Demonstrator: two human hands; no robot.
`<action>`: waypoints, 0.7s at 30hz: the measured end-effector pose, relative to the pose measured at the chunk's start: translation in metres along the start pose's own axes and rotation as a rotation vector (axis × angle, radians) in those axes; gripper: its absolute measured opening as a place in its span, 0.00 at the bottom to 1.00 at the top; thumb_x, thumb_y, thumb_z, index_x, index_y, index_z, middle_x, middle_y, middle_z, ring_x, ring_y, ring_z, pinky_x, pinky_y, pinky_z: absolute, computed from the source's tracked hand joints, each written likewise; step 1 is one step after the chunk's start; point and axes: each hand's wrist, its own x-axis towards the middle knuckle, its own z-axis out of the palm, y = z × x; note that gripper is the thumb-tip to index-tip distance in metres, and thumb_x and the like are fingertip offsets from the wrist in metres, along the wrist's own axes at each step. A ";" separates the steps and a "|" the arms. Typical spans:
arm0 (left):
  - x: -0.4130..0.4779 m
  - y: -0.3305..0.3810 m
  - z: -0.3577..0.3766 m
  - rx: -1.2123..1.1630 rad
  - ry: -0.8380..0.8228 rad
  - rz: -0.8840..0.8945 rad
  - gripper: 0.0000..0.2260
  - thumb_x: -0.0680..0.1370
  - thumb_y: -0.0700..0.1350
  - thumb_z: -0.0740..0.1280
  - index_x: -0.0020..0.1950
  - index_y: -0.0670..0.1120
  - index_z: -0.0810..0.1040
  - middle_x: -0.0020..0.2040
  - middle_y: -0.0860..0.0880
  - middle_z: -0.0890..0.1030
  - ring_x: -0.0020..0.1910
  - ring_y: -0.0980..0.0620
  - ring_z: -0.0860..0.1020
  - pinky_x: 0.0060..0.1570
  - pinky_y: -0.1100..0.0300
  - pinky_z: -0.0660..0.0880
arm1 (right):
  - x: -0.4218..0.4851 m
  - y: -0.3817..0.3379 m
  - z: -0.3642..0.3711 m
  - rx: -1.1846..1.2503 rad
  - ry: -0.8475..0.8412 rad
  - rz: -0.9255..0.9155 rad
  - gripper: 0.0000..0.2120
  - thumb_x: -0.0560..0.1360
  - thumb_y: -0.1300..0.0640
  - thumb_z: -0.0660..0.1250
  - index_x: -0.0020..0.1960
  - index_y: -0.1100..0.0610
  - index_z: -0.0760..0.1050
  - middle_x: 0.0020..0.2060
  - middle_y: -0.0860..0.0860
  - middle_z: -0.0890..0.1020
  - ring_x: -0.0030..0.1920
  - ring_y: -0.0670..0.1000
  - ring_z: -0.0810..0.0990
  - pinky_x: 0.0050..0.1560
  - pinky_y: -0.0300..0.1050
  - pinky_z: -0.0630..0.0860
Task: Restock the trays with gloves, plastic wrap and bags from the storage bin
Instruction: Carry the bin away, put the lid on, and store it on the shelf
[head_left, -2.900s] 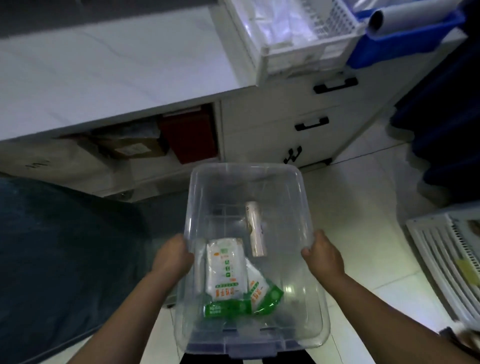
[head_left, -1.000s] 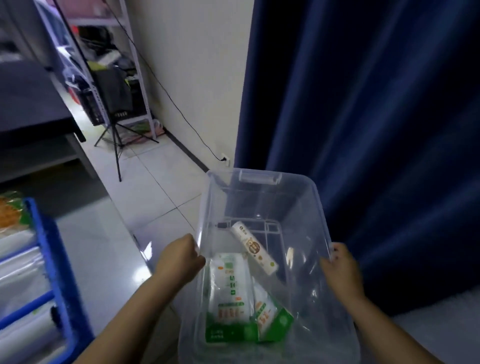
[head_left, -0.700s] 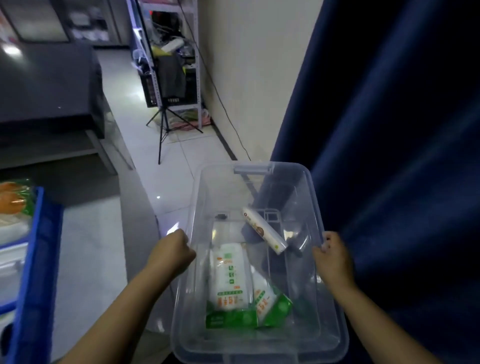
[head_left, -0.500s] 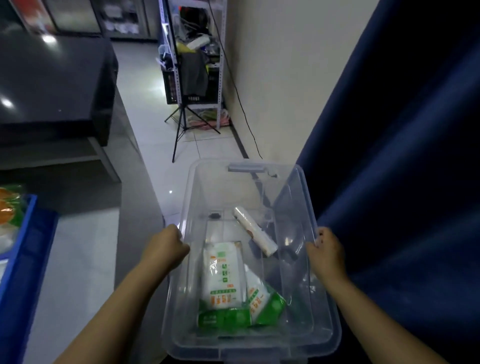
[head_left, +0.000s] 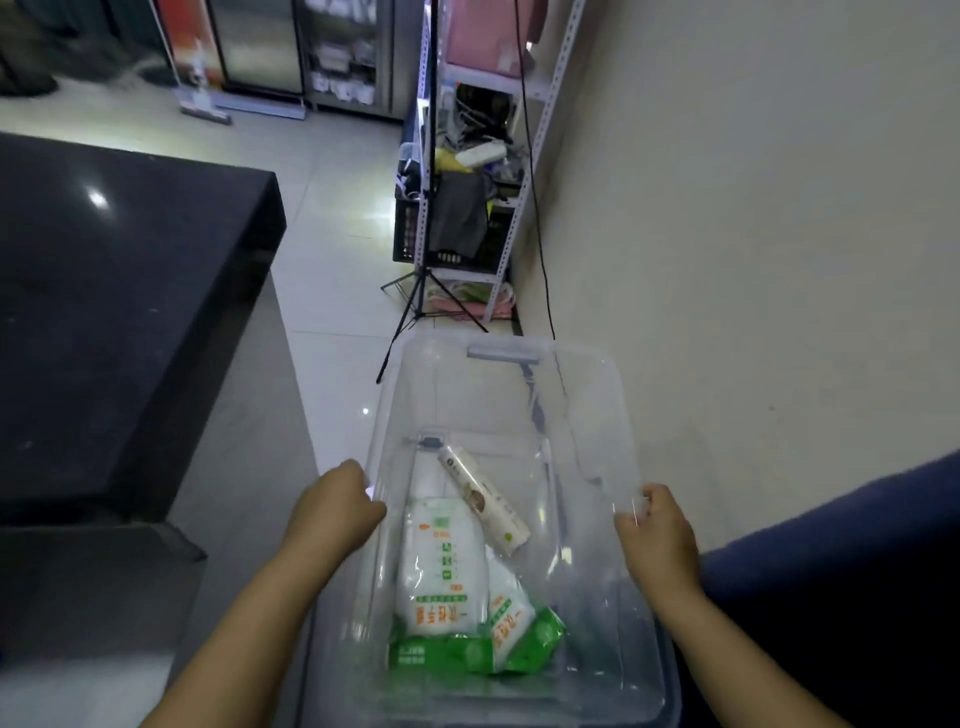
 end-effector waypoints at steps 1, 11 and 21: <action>0.013 0.003 -0.002 -0.012 0.002 -0.005 0.04 0.70 0.42 0.64 0.40 0.46 0.69 0.41 0.47 0.76 0.40 0.45 0.72 0.35 0.59 0.65 | 0.016 -0.005 0.004 0.000 -0.017 -0.008 0.07 0.72 0.61 0.65 0.47 0.55 0.69 0.40 0.52 0.77 0.37 0.53 0.75 0.35 0.44 0.69; 0.177 0.039 -0.003 -0.086 0.091 -0.203 0.05 0.68 0.41 0.65 0.41 0.47 0.70 0.39 0.48 0.74 0.41 0.45 0.75 0.35 0.59 0.67 | 0.226 -0.064 0.094 0.068 -0.182 -0.154 0.09 0.72 0.64 0.65 0.52 0.59 0.71 0.37 0.51 0.75 0.38 0.54 0.75 0.38 0.46 0.70; 0.325 0.086 -0.031 -0.144 0.218 -0.428 0.05 0.70 0.39 0.63 0.43 0.47 0.69 0.39 0.49 0.74 0.38 0.49 0.73 0.31 0.59 0.63 | 0.438 -0.175 0.180 0.057 -0.369 -0.322 0.14 0.72 0.62 0.65 0.56 0.58 0.70 0.42 0.53 0.76 0.41 0.56 0.76 0.39 0.45 0.70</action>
